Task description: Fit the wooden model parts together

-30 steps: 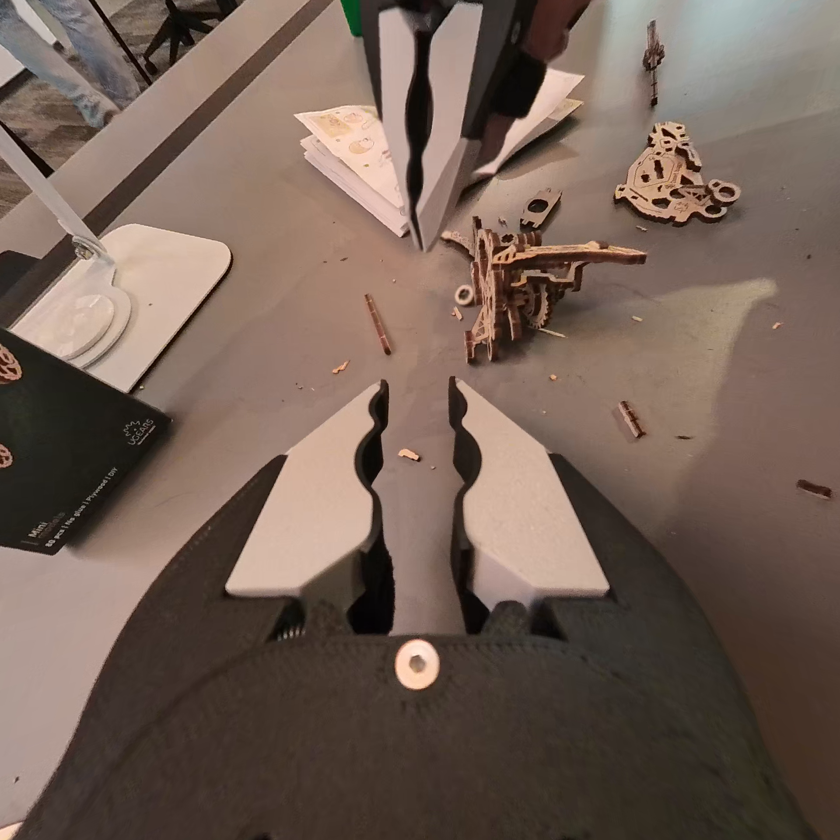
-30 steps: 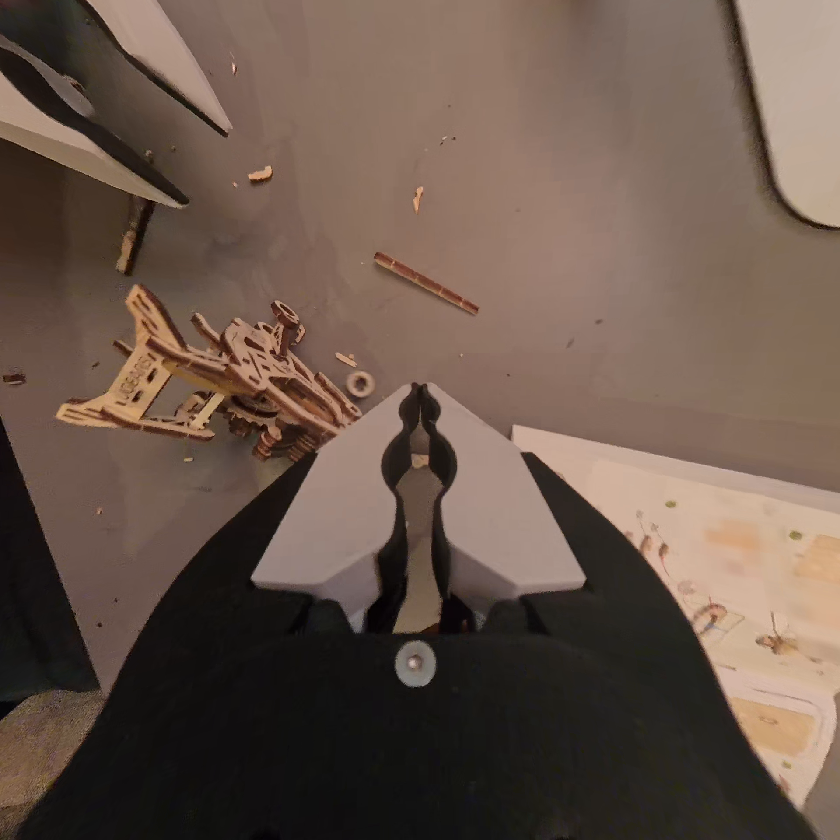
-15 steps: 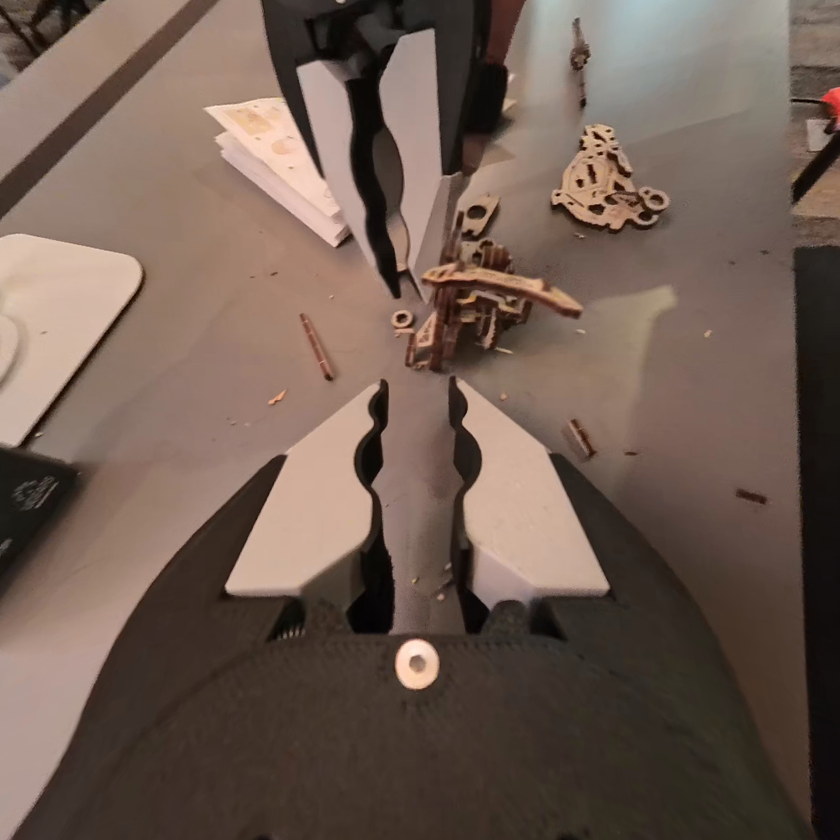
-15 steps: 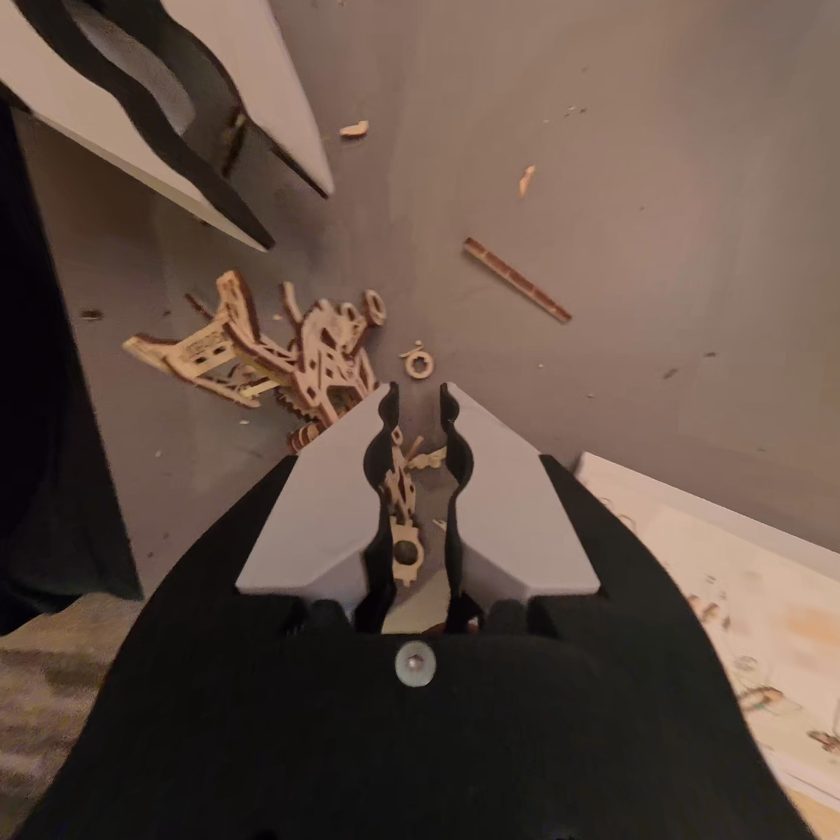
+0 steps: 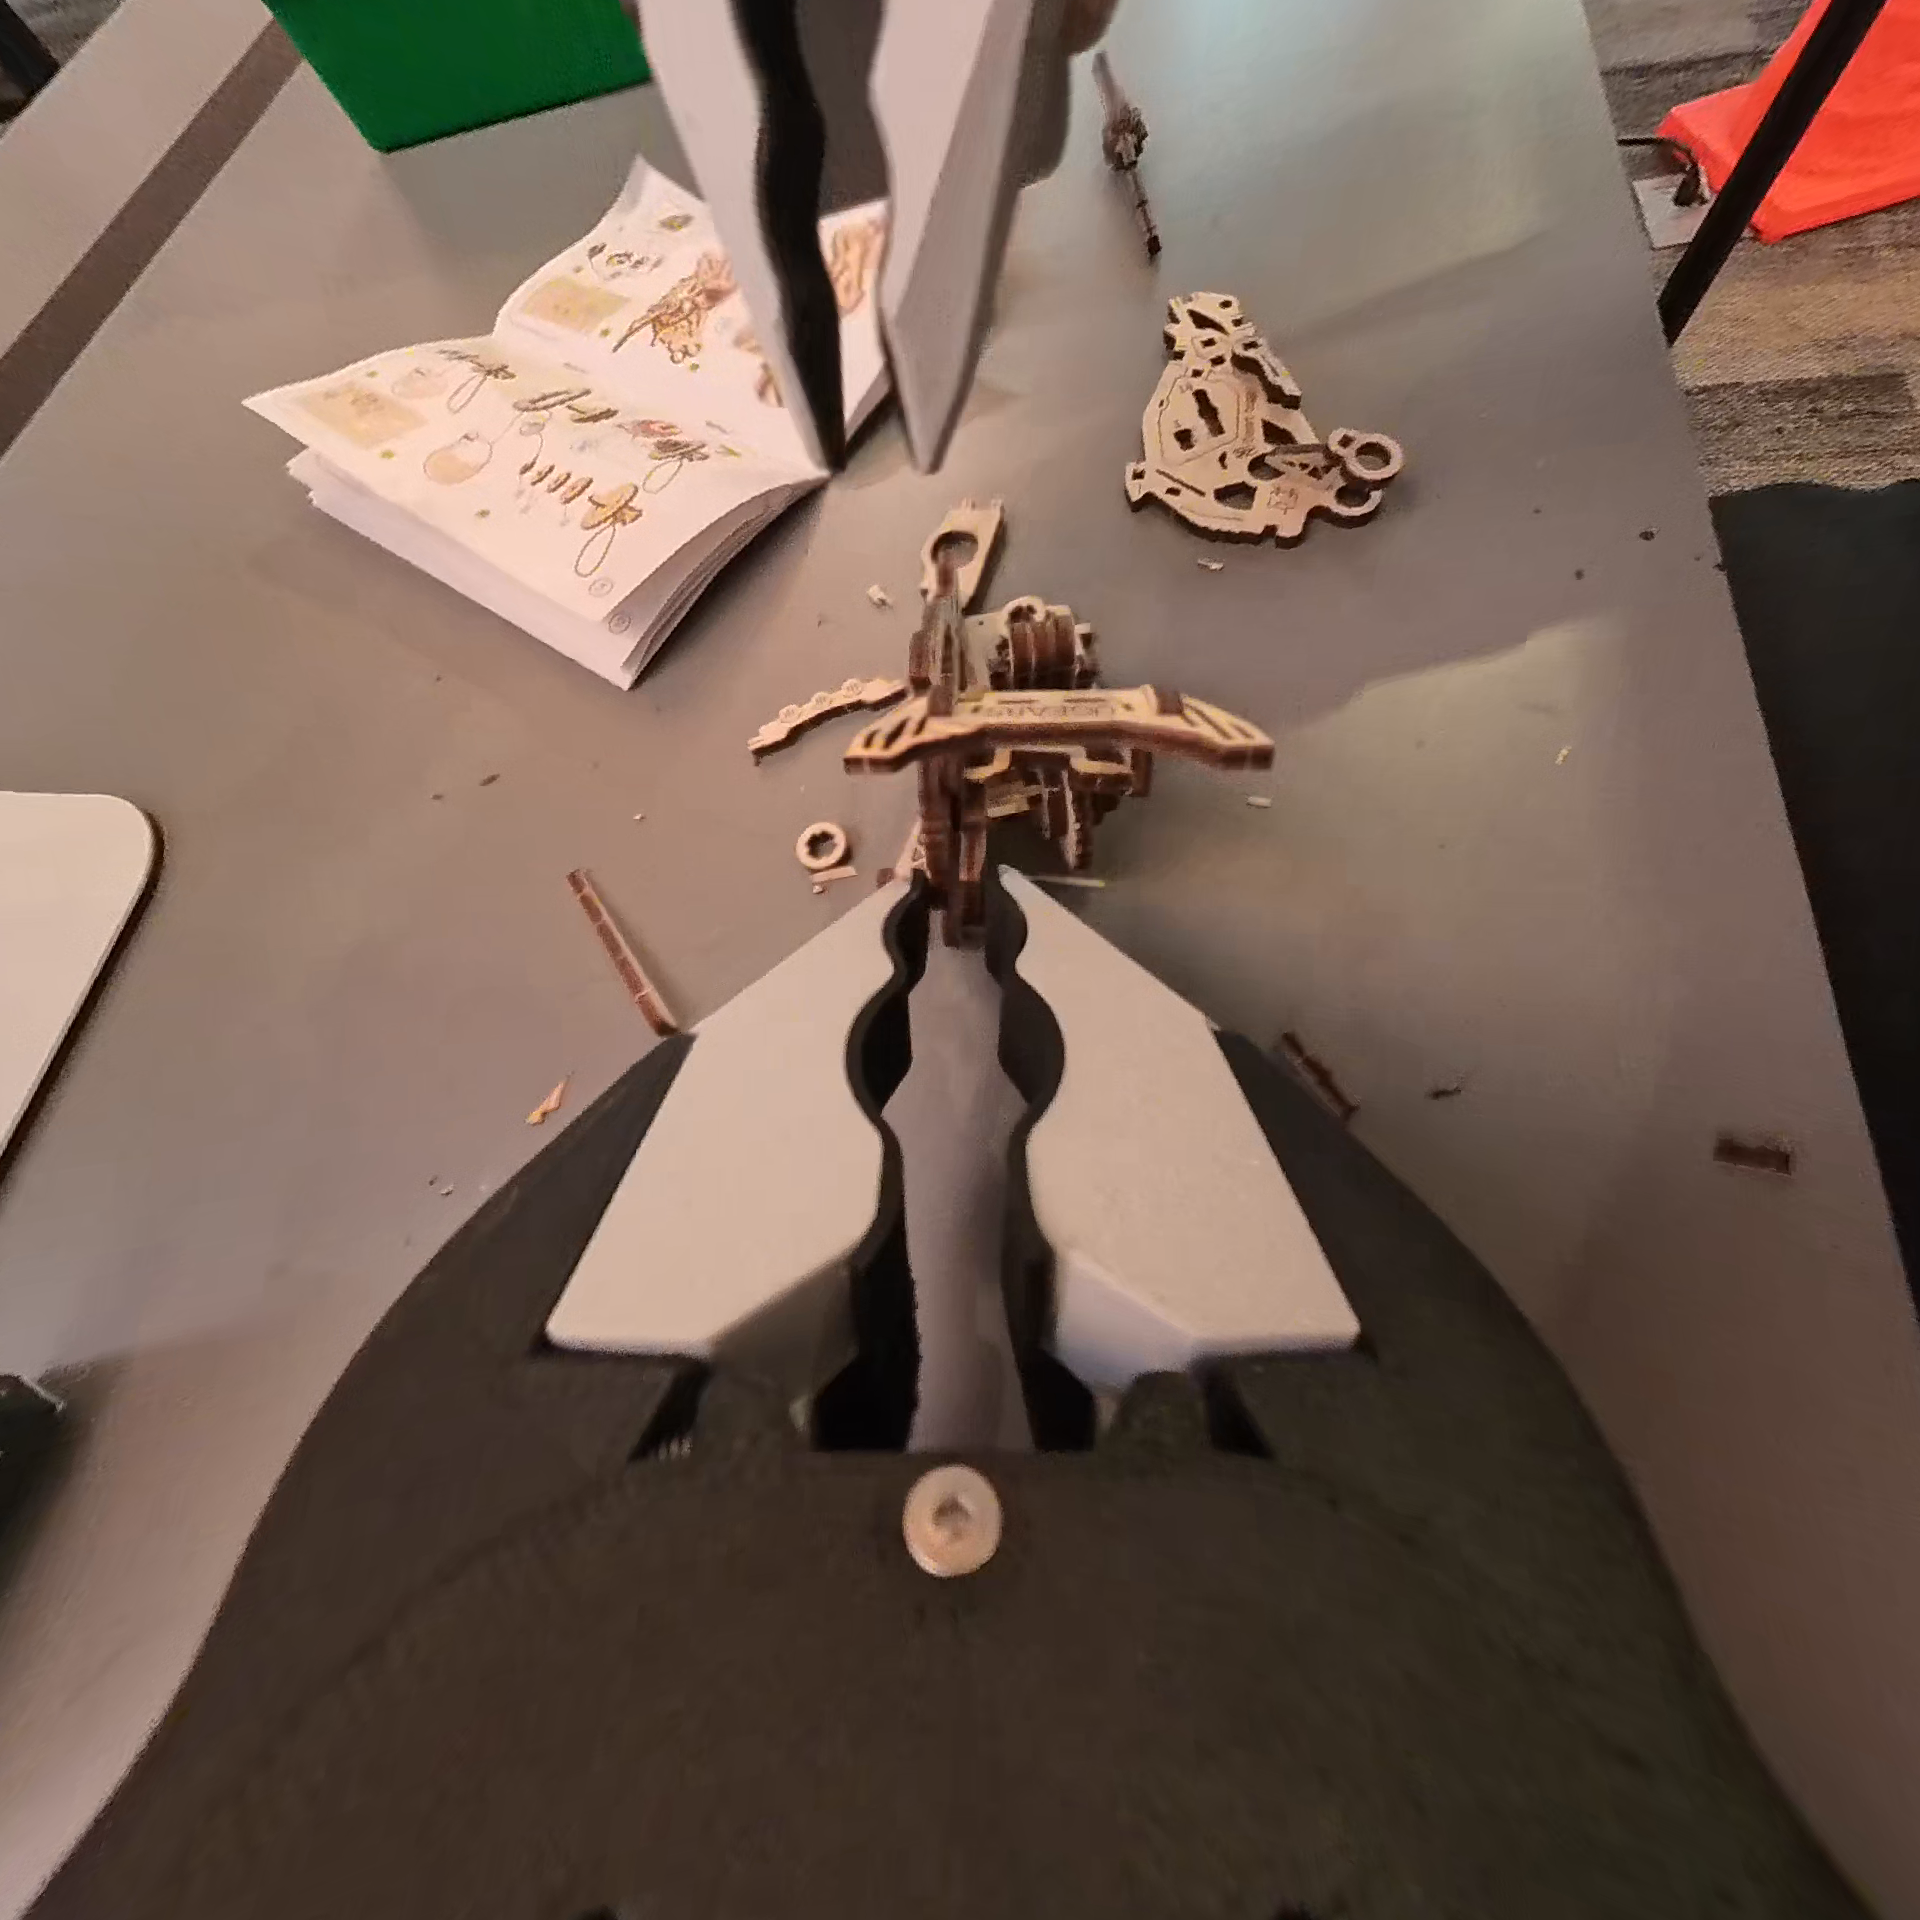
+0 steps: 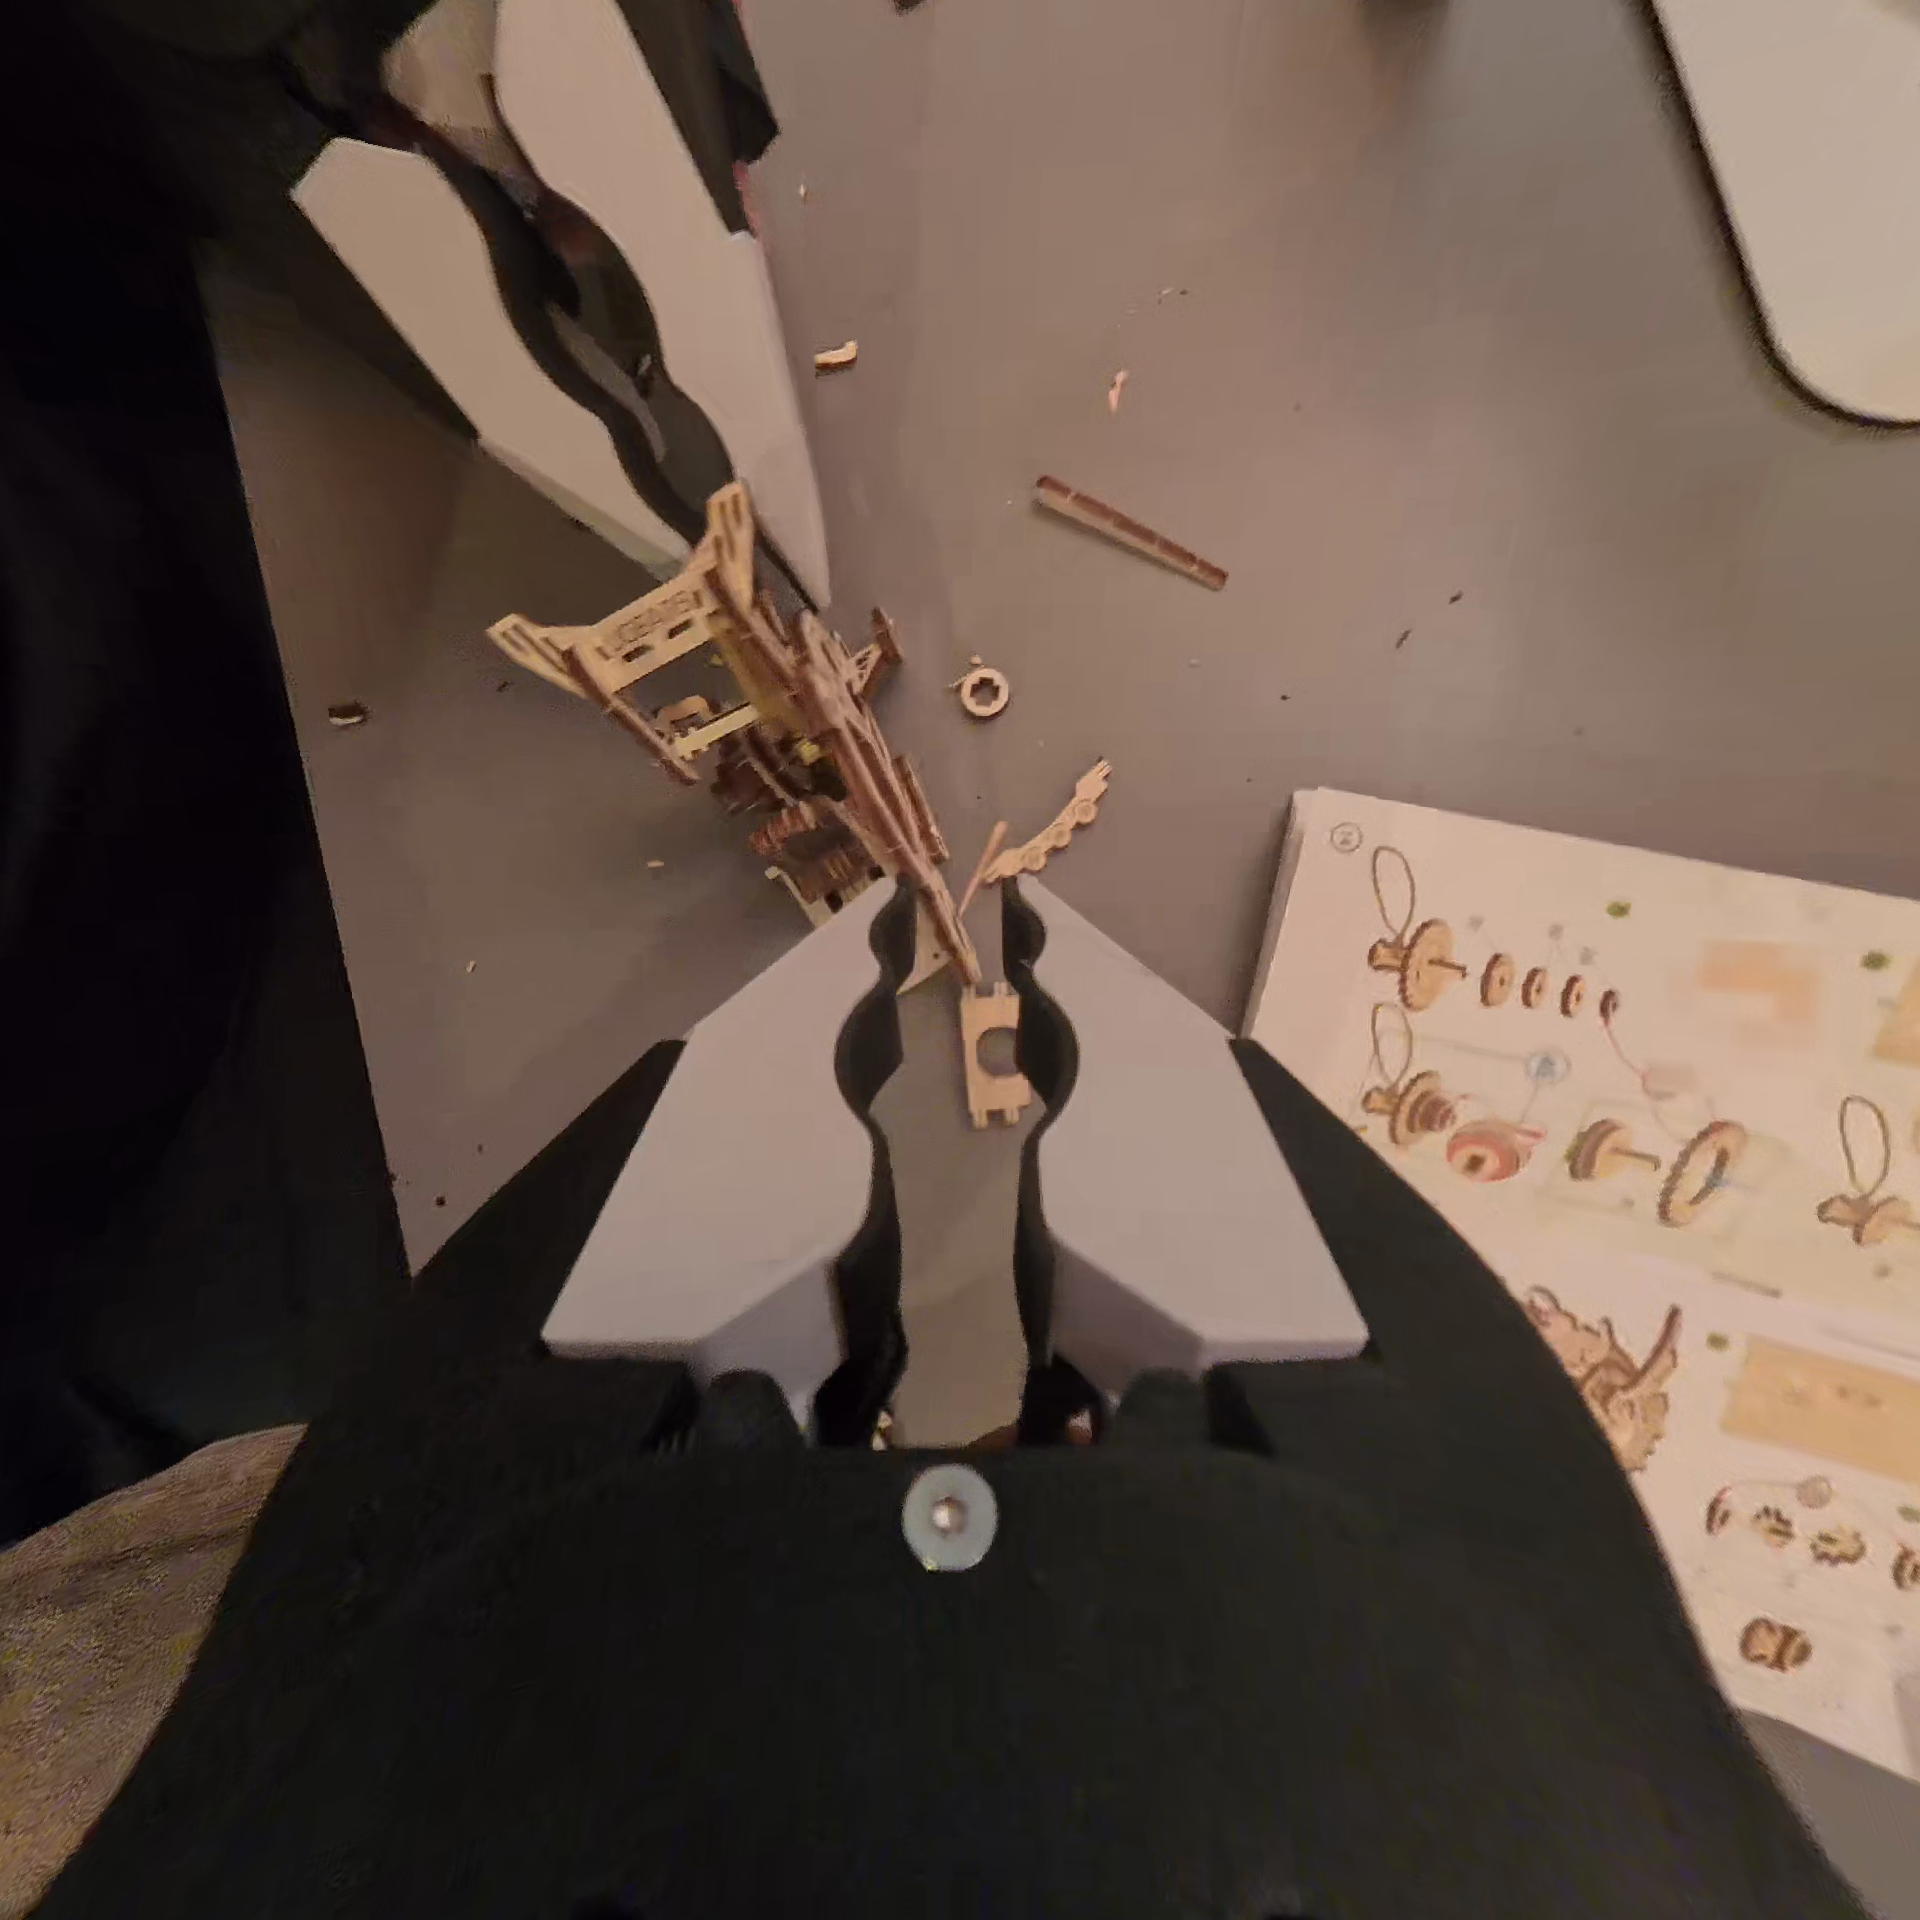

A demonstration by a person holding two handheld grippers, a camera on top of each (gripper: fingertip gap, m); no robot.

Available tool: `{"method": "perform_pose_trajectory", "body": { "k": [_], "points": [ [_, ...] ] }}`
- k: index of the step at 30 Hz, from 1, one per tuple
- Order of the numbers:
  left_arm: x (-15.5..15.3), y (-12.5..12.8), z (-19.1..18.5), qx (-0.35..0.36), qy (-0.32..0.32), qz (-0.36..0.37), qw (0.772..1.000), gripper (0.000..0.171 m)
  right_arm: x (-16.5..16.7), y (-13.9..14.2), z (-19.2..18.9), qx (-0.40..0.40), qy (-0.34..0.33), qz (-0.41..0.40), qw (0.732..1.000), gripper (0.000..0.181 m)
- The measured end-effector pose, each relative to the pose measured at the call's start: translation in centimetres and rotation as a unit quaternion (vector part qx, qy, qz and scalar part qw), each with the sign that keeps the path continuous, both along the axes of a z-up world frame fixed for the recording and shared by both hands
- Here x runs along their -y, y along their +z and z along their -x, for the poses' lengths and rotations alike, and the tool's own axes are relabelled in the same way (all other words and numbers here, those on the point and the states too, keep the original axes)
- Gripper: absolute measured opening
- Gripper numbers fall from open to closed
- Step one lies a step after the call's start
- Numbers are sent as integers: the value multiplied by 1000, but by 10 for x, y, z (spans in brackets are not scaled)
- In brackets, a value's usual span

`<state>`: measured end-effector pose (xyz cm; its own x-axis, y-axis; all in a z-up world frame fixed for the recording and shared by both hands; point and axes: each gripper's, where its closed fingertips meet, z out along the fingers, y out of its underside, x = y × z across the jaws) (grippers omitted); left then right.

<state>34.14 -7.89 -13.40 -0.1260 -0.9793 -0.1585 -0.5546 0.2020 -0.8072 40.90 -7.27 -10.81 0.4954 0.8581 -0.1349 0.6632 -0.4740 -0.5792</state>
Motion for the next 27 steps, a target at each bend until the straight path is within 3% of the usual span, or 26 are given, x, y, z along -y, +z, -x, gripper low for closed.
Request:
{"method": "perform_pose_trajectory", "body": {
  "k": [7, 17, 23, 27],
  "points": [
    [4, 1, -2, -1, -1, -8, 1000, 7, 34, -25, 1, 6, -49, 13, 999, 24],
    [6, 1, -2, 2, 3, -16, 1000, 6, 33, -43, 10, 6, -97, 13, 995, 10],
    [6, 2, 1, 6, 7, -14, 1000, 5, 34, -35, 12, -21, -92, 16, 995, 9],
    [5, 5, 9, 7, 14, -14, 1000, 4, 31, -11, 11, -66, -88, 4, 994, 9]
  ]
}}
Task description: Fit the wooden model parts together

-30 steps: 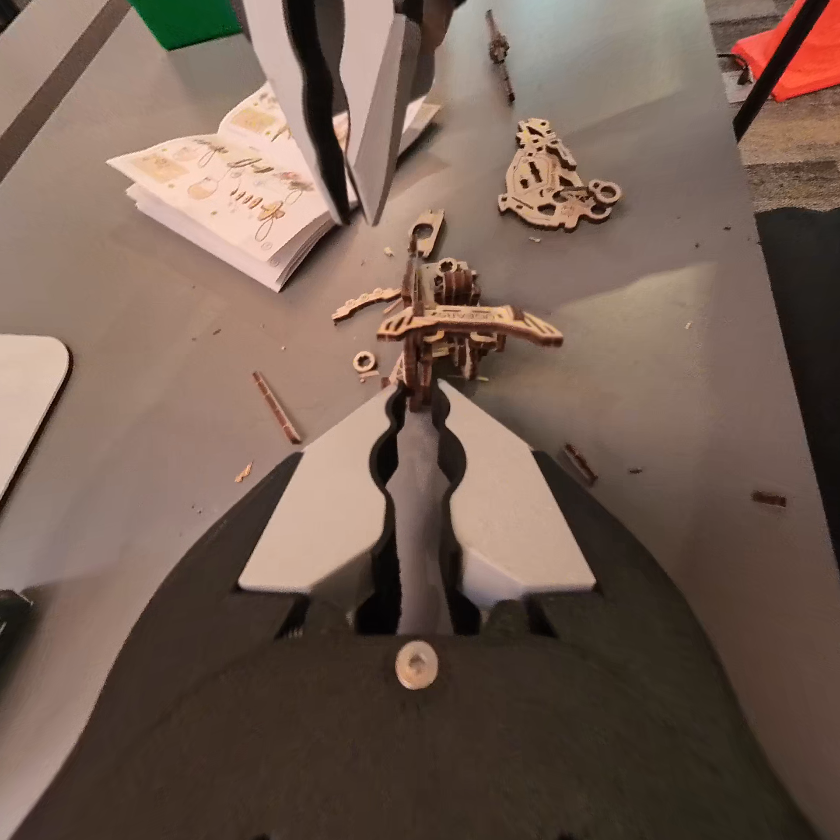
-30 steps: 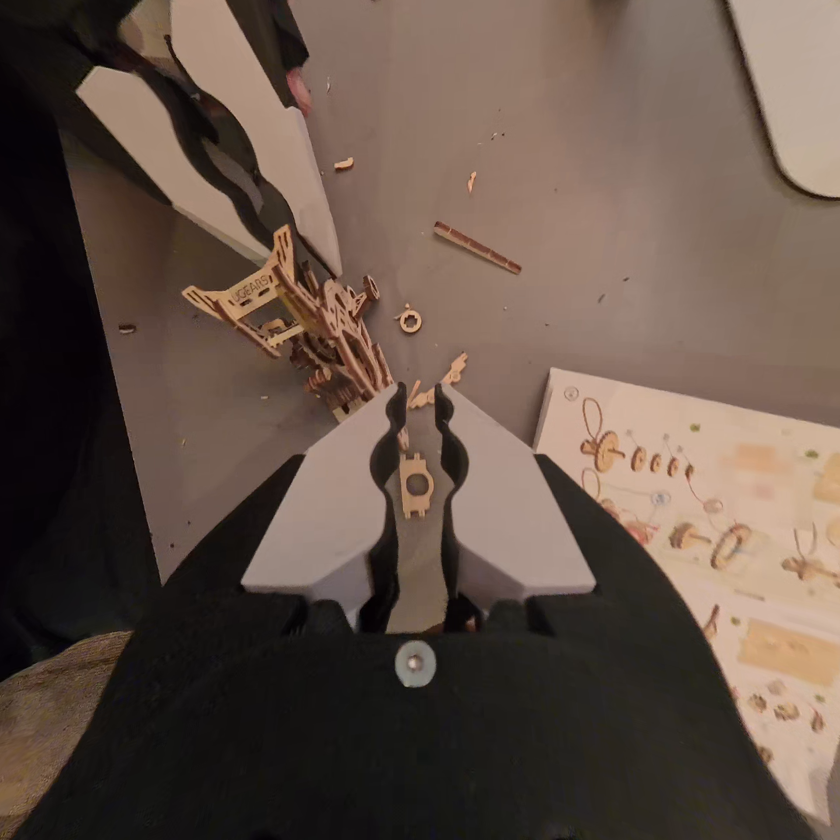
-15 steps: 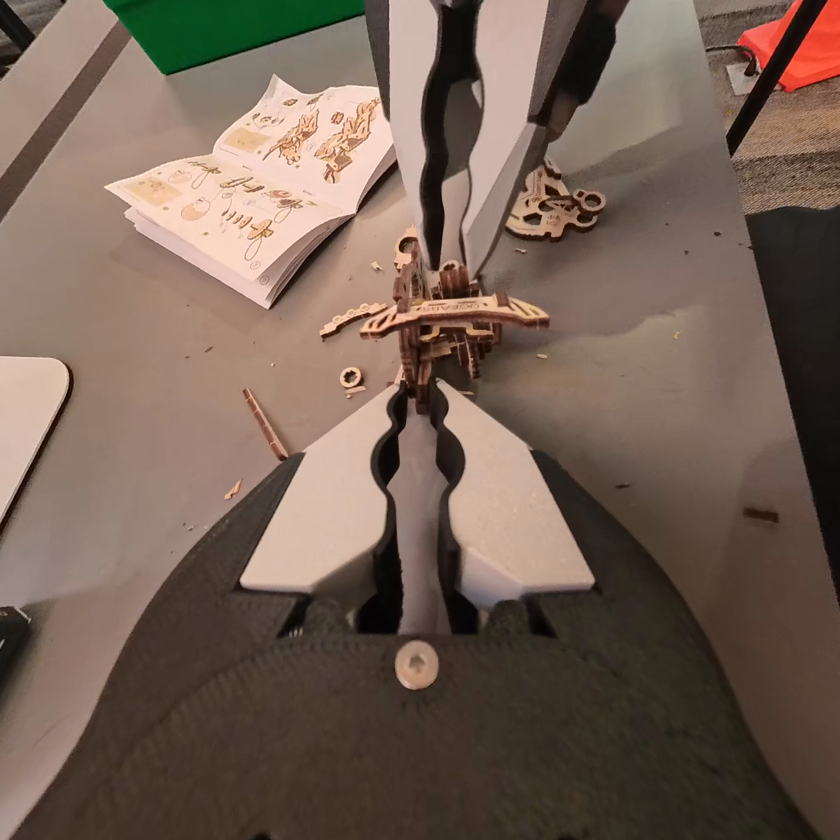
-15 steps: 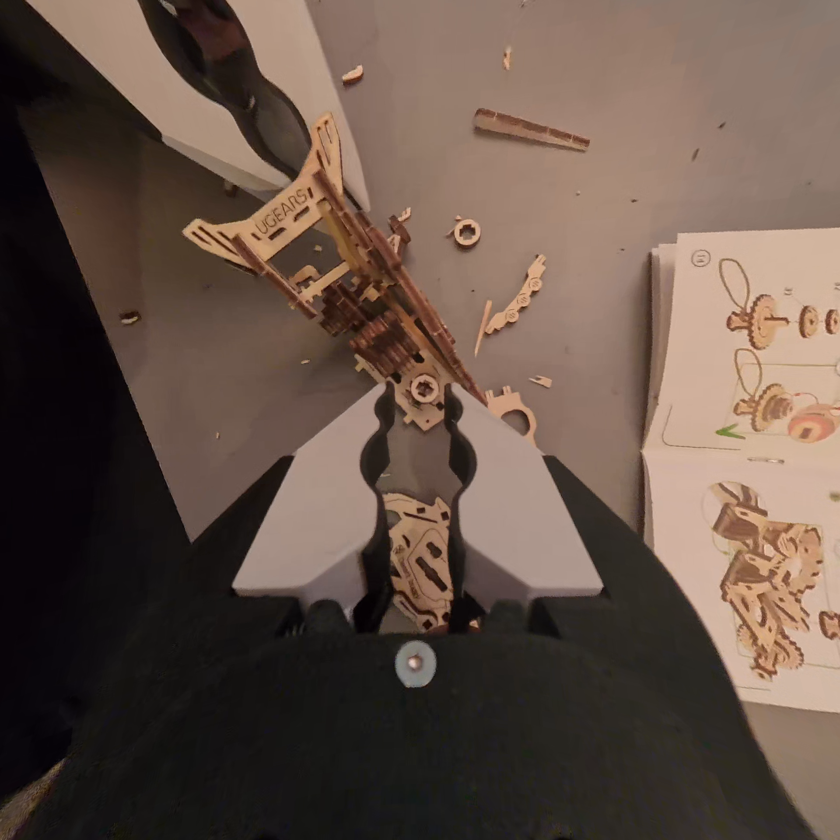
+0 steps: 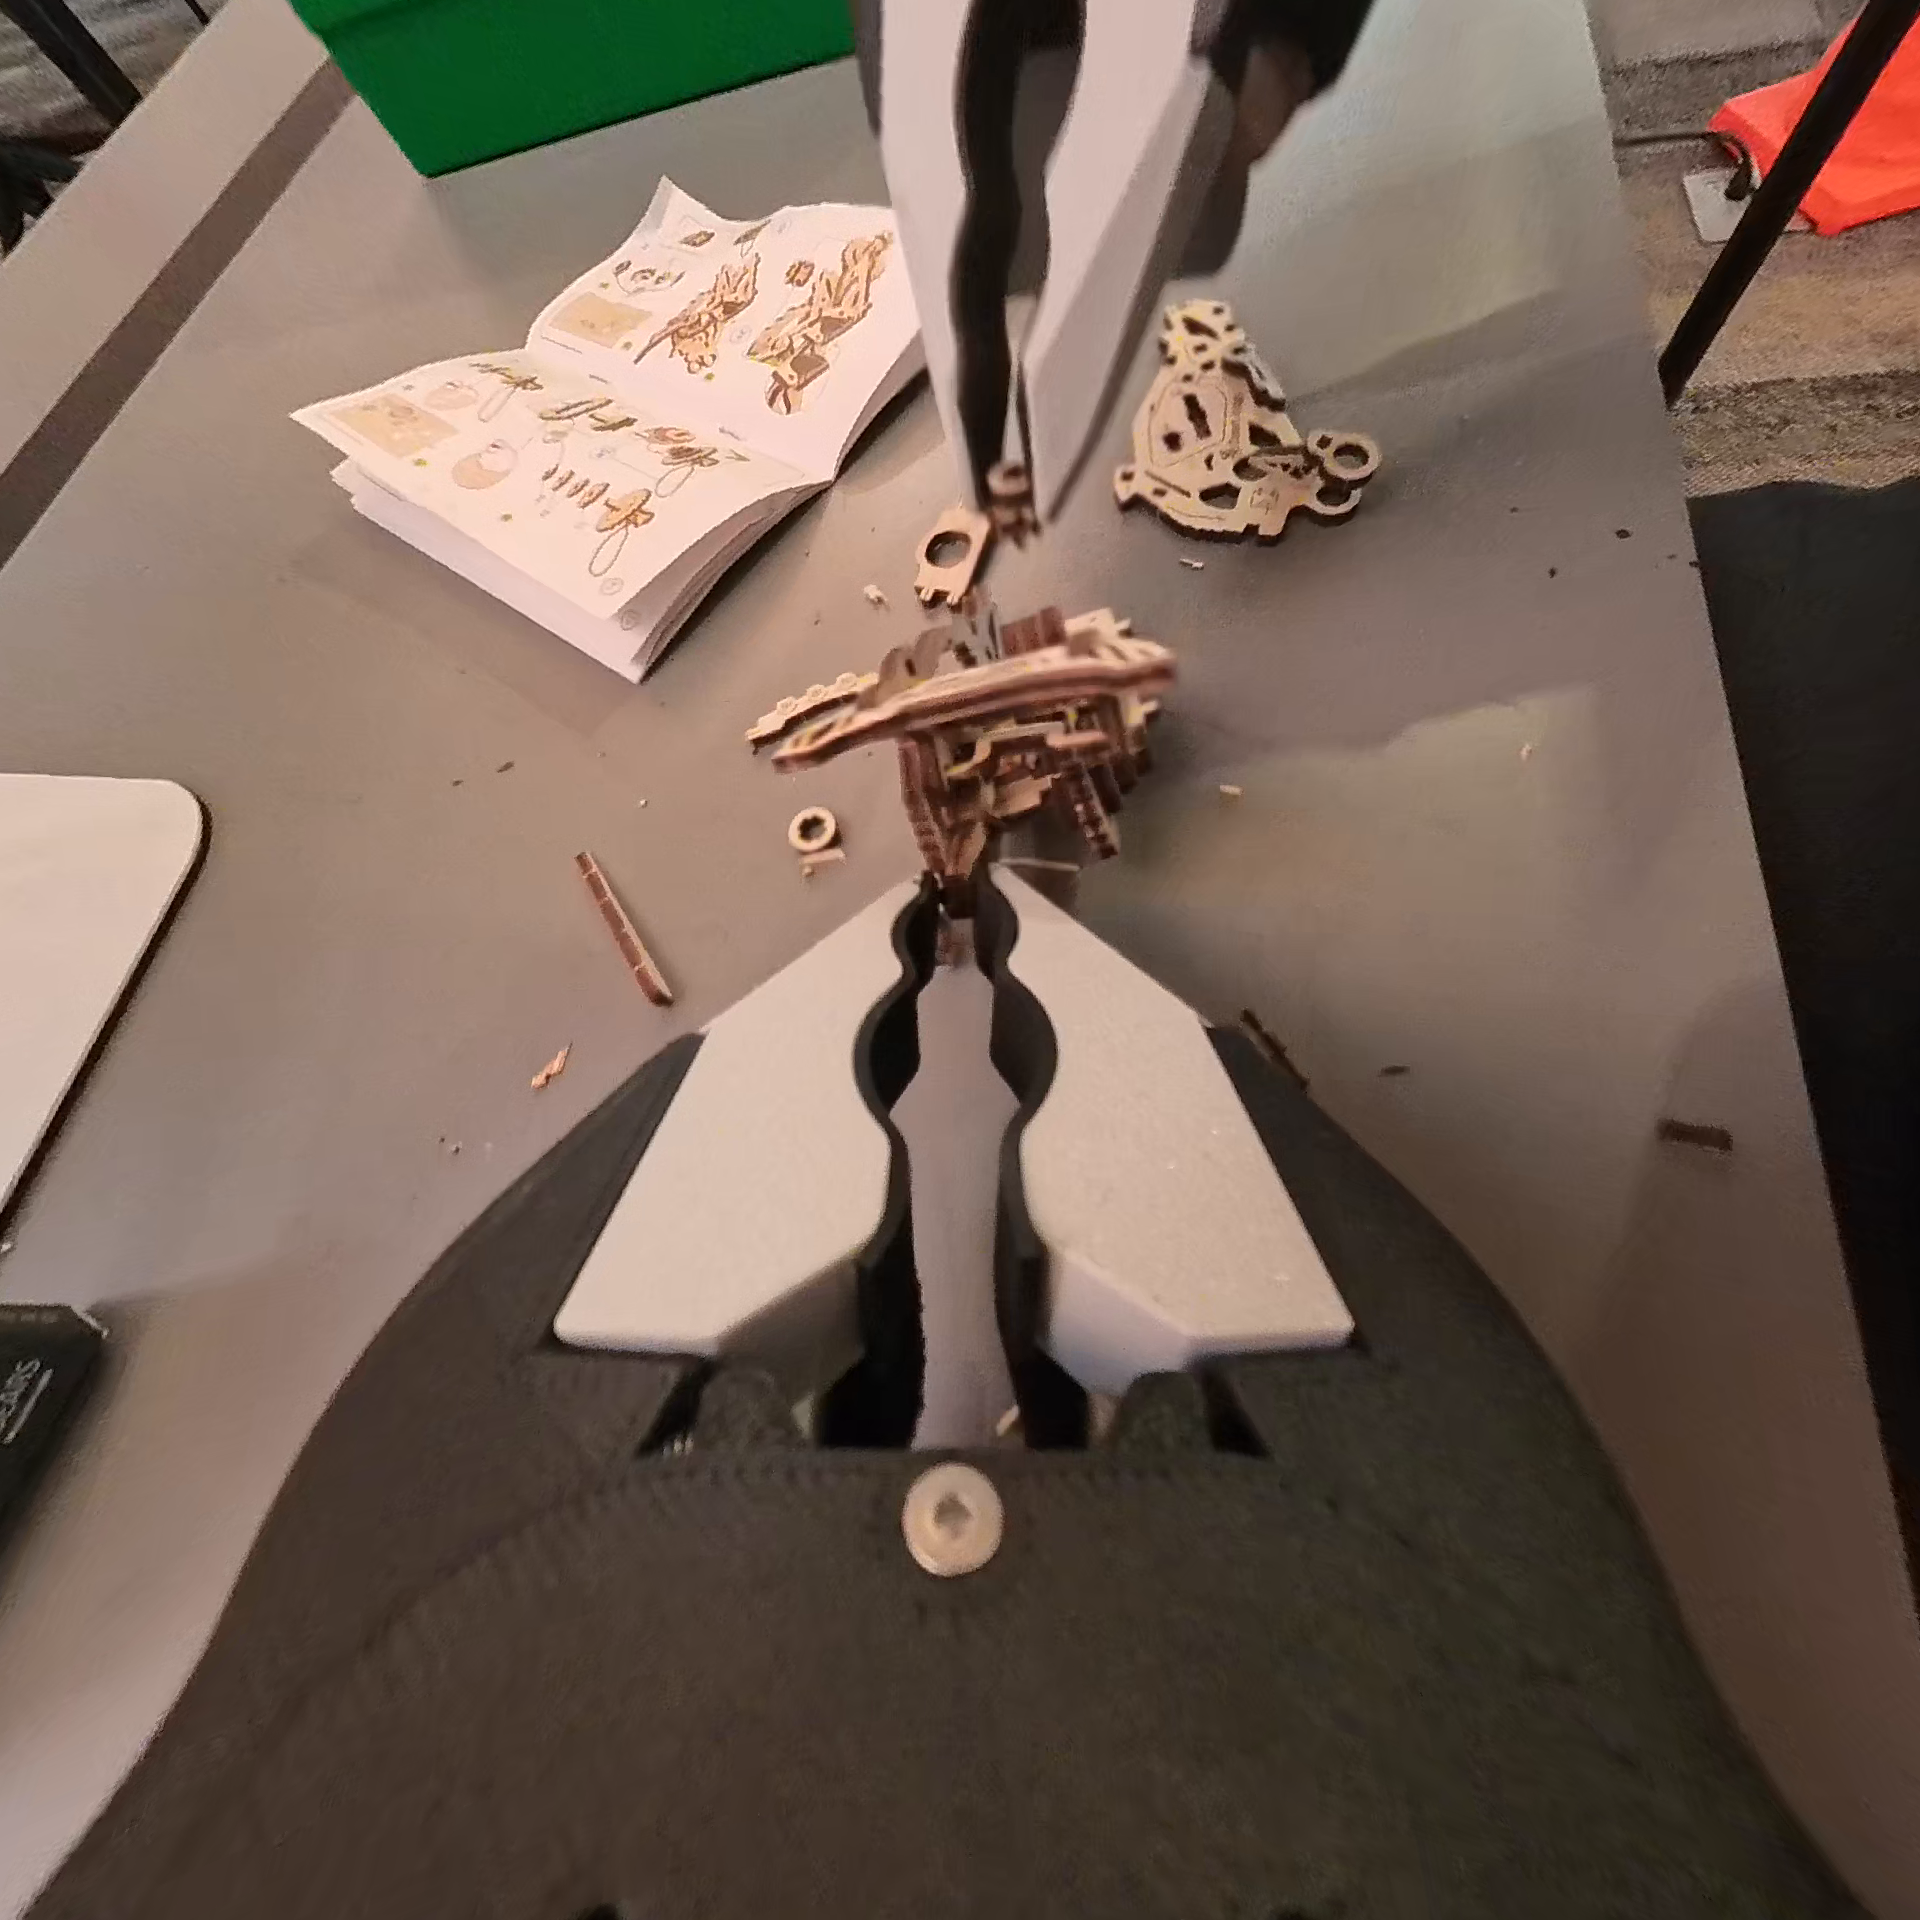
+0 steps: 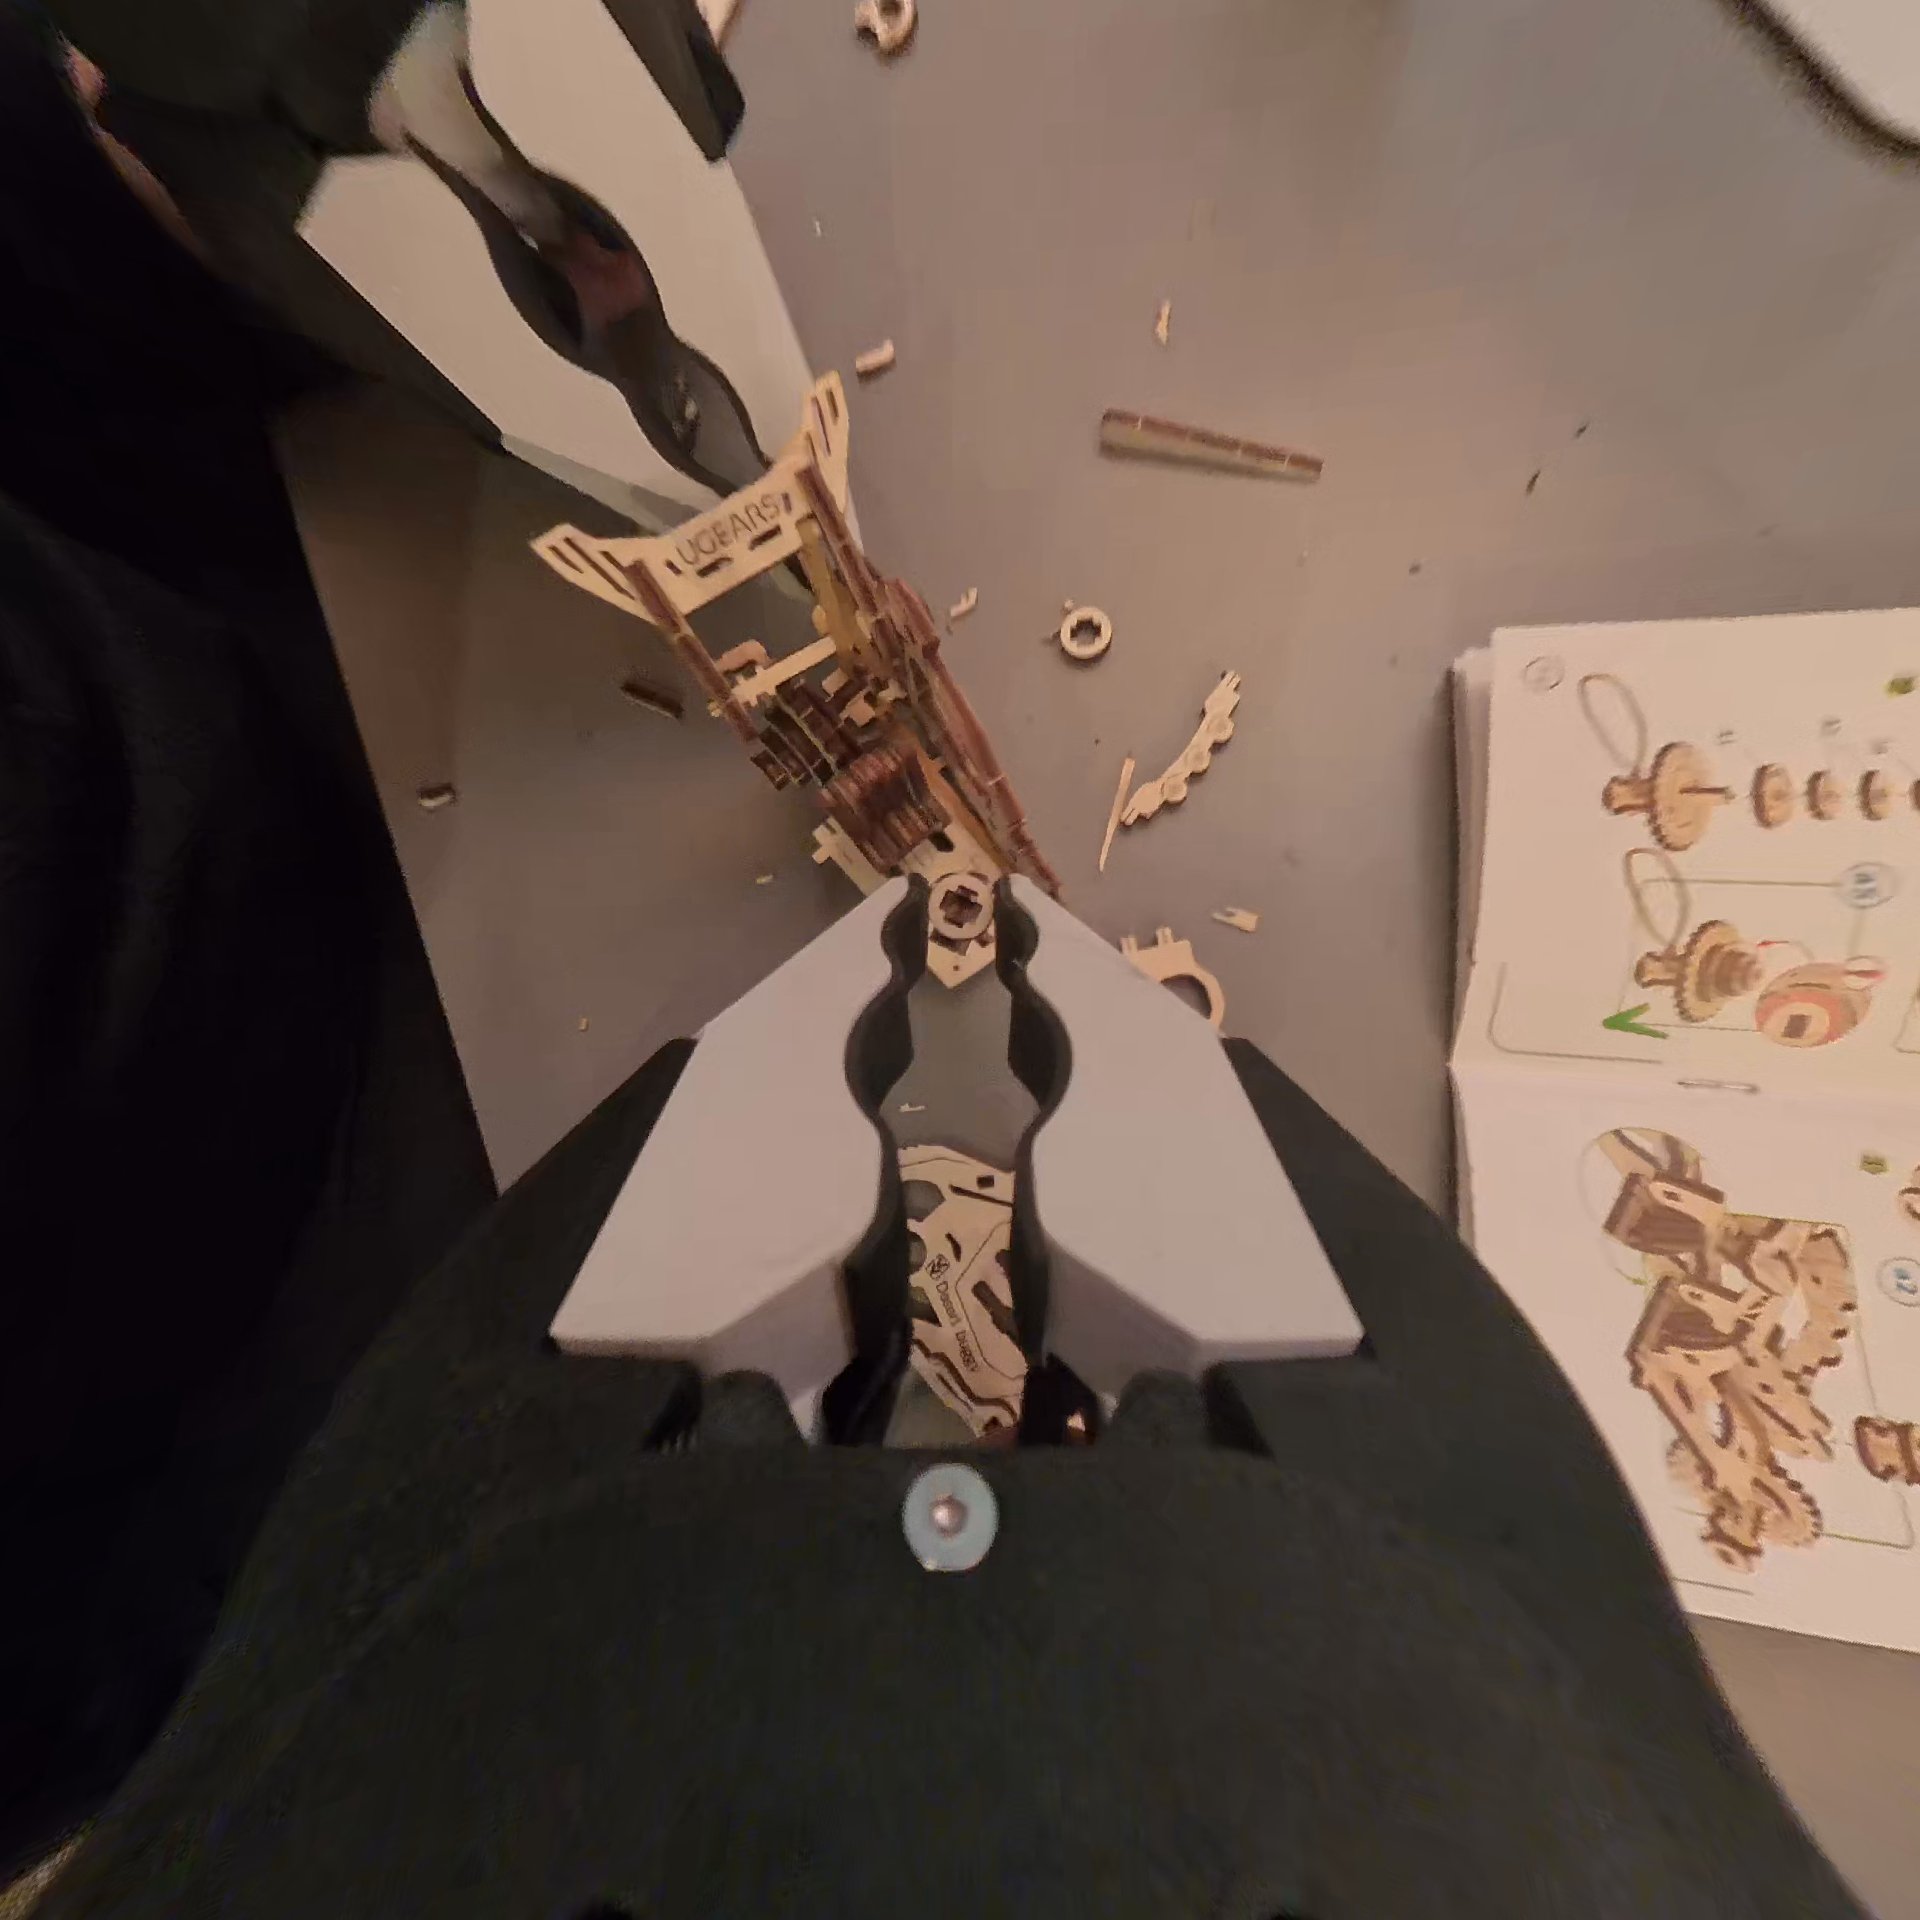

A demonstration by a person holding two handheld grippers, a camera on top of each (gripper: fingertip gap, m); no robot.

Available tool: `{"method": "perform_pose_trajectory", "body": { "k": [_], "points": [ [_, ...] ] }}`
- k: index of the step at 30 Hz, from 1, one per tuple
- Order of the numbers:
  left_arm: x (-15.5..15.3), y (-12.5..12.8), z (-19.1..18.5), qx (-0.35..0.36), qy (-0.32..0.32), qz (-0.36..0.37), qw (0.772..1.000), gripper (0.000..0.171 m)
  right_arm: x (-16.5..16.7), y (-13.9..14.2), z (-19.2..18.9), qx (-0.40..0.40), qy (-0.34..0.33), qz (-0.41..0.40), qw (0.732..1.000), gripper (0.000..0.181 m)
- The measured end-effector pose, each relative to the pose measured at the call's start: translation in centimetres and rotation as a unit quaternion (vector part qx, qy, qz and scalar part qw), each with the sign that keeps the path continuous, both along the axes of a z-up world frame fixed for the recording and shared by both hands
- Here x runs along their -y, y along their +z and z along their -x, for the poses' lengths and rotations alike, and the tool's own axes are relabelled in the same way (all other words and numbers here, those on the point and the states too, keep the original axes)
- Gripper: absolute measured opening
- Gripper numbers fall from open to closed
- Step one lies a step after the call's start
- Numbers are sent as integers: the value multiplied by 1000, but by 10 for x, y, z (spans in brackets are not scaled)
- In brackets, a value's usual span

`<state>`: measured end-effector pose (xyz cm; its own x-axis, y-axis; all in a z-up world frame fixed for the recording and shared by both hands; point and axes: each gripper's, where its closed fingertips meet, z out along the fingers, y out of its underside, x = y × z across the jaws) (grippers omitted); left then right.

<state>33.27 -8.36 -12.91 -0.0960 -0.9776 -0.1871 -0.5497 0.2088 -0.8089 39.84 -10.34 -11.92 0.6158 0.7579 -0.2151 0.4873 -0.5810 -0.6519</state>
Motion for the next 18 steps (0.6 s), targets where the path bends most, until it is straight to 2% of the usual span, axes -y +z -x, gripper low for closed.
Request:
{"method": "perform_pose_trajectory", "body": {
  "k": [3, 6, 13, 18],
  "points": [
    [-1, 1, 8, 1, 5, 1, 1000, 2, -14, 19, -2, -23, -2, -30, 999, 9],
    [2, 1, 15, 4, 6, 6, 1000, 2, -32, 21, 1, -3, 16, -52, 999, 9],
    [5, -1, 21, 14, 5, -5, 1000, 2, -54, -5, 38, 26, 103, -53, 993, 9],
    [6, 0, 20, 17, 0, -20, 1000, 2, -58, -18, 43, 49, 124, -54, 990, 9]
  ]
}}
